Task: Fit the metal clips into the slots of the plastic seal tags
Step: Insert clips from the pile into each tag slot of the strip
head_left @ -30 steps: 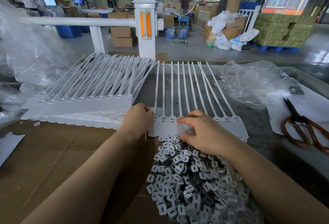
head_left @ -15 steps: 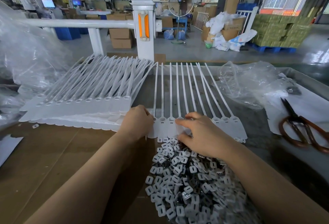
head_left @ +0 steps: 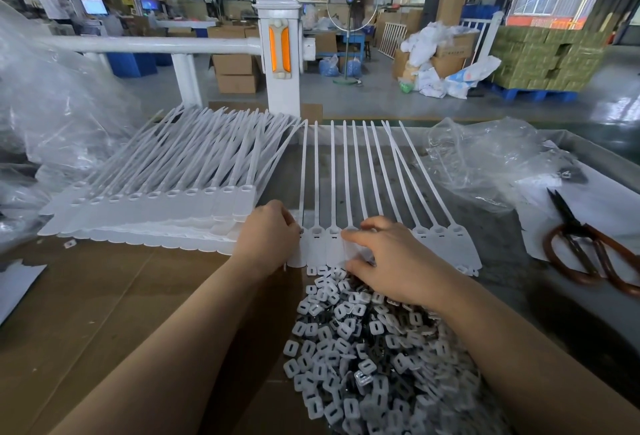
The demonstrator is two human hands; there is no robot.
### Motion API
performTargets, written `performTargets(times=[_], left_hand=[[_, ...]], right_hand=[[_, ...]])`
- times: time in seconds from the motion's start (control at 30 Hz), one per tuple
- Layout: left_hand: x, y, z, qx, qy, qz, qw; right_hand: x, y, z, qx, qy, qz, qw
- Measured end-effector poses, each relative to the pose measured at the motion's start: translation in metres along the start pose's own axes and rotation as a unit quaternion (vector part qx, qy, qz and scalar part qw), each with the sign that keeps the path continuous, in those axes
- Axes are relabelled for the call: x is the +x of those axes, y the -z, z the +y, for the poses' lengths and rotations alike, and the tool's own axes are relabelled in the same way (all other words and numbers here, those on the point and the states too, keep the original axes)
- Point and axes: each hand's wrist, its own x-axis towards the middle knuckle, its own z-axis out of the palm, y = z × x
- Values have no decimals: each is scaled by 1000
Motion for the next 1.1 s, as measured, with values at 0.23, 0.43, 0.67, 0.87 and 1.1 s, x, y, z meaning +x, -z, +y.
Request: performTargets(times=[0.23,0.43,0.67,0.87,1.1], left_hand=[[-1,-1,-1,-17,-2,3,1000],[1,-3,-5,-46,-2,12,999],[-8,2,-3,-68,-107,9,992],[-19,12,6,-147,-242,-198,938],[-21,9,6,-99,-253,-233,934]], right_hand=[[-1,1,0,2,1,-3,1000],[1,-1,1,8,-1,-1,1000],[1,-3,4,13,4,7,1000],[2,-2,3,9,10,10,1000],[1,-1,3,10,4,9,1000]])
